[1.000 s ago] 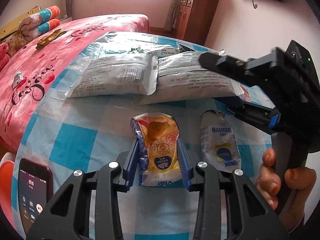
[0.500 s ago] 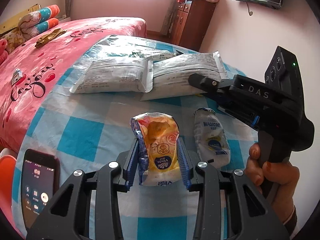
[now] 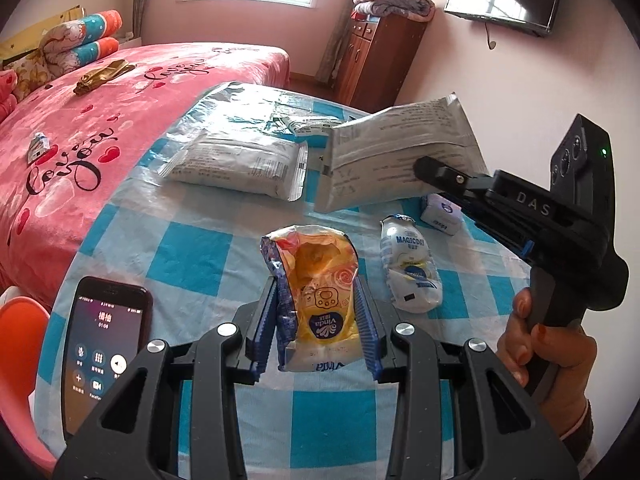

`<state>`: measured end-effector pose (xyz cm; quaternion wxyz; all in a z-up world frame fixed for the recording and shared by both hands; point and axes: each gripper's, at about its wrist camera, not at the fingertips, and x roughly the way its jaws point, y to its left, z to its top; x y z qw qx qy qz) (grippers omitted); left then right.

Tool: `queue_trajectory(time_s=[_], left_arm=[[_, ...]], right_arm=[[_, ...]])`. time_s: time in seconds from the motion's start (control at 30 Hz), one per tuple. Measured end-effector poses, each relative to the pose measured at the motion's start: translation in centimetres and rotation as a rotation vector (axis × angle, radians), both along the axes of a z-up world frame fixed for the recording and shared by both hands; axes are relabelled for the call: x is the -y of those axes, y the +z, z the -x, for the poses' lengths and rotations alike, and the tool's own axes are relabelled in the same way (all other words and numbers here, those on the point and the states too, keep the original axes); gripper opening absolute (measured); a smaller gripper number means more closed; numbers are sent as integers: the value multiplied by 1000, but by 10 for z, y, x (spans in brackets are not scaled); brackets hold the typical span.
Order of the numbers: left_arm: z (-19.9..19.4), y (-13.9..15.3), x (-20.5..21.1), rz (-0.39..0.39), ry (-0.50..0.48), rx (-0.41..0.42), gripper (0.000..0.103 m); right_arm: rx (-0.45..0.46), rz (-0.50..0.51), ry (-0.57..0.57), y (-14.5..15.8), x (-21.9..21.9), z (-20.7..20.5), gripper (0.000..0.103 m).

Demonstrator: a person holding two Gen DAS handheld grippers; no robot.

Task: Collect trash
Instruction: 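Grasp the white flat packet with the right tool and lift it, then drop the snack bag from the left tool into the bucket while the right tool drops the packet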

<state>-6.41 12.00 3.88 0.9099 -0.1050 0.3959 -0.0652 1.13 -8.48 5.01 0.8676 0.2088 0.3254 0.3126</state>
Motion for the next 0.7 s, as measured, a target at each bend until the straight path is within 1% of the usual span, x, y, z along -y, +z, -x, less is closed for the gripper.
queue_trajectory(time_s=[0.2, 0.4, 0.57, 0.7], left_arm=[[12, 9, -8, 26, -10, 36, 39], [20, 17, -21, 56, 0, 69, 39], [30, 22, -39, 76, 21, 94, 39], [42, 26, -58, 88, 51, 112, 39]], right_arm=[[8, 25, -9, 8, 4, 17, 12], [42, 41, -3, 27, 6, 38, 12], [70, 52, 21, 43, -5, 54, 12], [69, 56, 81, 52, -29, 67, 12]])
